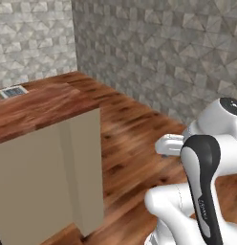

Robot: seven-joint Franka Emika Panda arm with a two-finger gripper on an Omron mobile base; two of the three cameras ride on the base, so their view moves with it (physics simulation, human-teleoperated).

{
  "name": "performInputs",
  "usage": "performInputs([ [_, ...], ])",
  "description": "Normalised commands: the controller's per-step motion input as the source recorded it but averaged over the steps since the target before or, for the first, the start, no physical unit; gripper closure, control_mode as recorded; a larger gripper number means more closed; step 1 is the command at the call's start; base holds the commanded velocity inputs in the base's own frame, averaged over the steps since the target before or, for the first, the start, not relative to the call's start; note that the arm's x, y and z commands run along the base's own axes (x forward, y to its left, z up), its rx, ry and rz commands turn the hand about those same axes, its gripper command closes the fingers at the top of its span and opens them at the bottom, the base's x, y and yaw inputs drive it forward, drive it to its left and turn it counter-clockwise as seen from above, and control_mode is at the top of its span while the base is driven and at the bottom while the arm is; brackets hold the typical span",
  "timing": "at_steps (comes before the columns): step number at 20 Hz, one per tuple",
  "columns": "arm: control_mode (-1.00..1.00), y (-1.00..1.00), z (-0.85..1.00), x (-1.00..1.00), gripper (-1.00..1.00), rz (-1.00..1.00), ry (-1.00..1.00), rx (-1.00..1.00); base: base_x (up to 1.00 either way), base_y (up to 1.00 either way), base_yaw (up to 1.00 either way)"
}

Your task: Pick up the pear and tangerine from the fridge and place one fruit on each plate on the dining counter.

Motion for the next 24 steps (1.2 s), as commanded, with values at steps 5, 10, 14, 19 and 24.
performInputs([
  [5,1.0,0.0,0.0,0.0,-1.0,0.0,0.0,0.0,1.0,-0.59,0.24],
  [10,1.0,0.0,0.0,0.0,-1.0,0.0,0.0,0.0,1.0,-0.61,0.26],
  [14,1.0,0.0,0.0,0.0,-1.0,0.0,0.0,0.0,1.0,-0.55,0.27],
  [19,1.0,0.0,0.0,0.0,-1.0,0.0,0.0,0.0,1.0,-0.45,0.3],
  [24,1.0,0.0,0.0,0.0,-1.0,0.0,0.0,0.0,1.0,-0.37,0.35],
])
